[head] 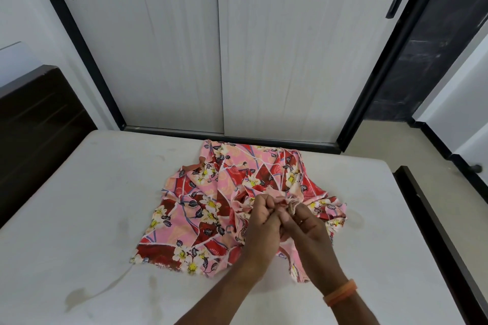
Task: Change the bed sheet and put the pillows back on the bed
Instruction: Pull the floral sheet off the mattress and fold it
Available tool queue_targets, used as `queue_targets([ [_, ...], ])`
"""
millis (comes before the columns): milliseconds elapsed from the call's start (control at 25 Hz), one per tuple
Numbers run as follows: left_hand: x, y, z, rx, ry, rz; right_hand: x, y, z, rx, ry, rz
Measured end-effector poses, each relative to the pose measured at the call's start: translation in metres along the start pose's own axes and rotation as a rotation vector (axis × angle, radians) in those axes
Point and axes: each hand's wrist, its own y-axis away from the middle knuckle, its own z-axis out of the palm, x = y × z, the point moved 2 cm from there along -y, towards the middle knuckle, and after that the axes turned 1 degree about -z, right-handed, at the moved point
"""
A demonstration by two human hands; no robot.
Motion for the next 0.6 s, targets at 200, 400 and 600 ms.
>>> queue_targets([
  [200,0.006,0.004,0.002,-0.126,-0.077,-0.065,-0.017,0.006,-0.017,-0.097,0.135,-0.172],
  [400,0.007,-0.002,0.003,-0.284,0.071,-0.154,-0.014,0.004,-0.026,-0.053,0.283,-0.203],
  [600,-0.015,-0.034,-0.02,-0.241,0.061,-0.267,0.0,0.012,-0.045,0.057,0.069,-0.022],
])
